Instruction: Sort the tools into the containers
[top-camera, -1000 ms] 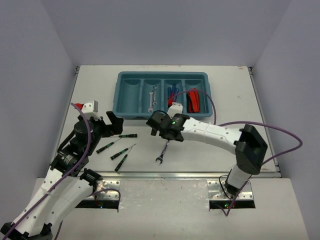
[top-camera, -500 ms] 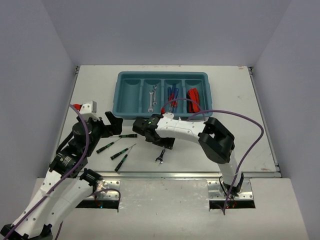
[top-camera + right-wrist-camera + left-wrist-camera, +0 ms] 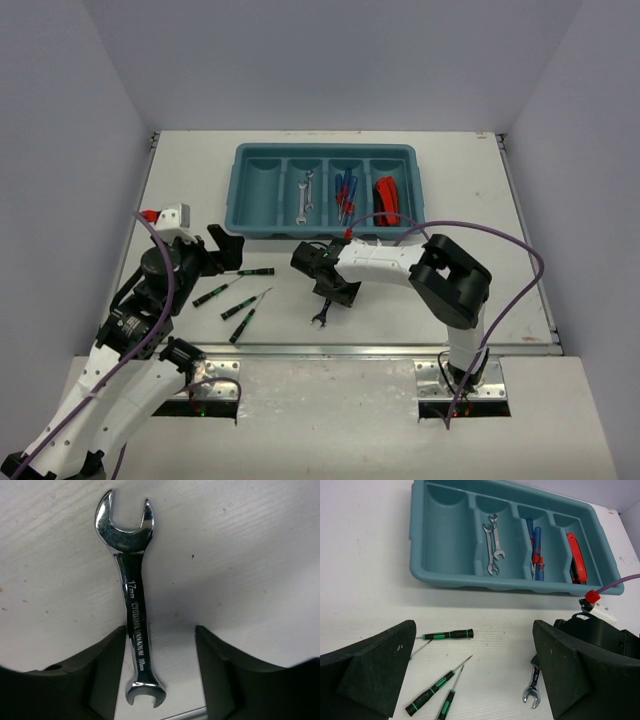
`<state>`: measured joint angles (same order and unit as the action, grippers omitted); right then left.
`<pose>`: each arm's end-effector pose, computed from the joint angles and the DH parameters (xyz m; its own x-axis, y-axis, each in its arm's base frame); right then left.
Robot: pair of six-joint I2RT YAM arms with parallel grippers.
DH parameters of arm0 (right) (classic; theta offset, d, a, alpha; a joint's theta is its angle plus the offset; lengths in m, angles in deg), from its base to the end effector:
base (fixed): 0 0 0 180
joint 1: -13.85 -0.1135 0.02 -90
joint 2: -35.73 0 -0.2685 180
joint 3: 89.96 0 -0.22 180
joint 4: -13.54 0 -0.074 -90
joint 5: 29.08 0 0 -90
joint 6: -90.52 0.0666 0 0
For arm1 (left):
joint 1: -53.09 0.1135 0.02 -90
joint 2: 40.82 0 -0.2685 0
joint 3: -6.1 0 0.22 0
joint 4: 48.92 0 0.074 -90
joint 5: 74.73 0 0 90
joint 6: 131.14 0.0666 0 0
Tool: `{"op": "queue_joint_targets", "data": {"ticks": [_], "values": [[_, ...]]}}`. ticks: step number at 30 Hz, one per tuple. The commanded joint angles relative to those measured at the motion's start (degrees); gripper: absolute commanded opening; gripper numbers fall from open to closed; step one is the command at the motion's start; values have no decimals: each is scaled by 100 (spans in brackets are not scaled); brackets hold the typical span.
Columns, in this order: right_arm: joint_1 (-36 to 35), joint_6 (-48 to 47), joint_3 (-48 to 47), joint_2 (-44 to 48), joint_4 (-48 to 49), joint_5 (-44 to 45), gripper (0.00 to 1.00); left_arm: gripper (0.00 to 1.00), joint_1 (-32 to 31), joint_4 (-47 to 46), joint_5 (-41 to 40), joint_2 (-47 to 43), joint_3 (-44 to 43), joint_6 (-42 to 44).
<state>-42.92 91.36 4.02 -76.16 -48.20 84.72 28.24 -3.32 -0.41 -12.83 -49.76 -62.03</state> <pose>0.1999 0.2560 0.1318 -0.7480 0.5277 -0.4025 0.5586 0.8281 0.0476 0.1064 -0.0295 0.3003 -0.3191 -0.2305 -0.9192 0.0612 0.9629 -0.2627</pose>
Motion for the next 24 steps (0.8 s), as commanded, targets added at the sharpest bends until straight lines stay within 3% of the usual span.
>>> {"op": "queue_joint_targets", "data": {"ticks": [1,4,5,7,12,24], "values": [[82,68,425,123,531,-156,49,100,-74,-197,-5,-13,-14,10],[87,179,542,141,531,-202,41,100,-74,-201,-5,-21,-14,14],[87,180,542,134,531,-217,33,100,-74,-201,-5,-14,-14,6],[89,214,542,93,500,-219,28,100,-81,-199,2,-13,-14,7],[105,117,480,-35,482,-267,1,100,-82,-197,-10,-21,-14,5],[67,-76,373,687,175,-269,0,100,-82,-207,19,19,-14,14]]}}
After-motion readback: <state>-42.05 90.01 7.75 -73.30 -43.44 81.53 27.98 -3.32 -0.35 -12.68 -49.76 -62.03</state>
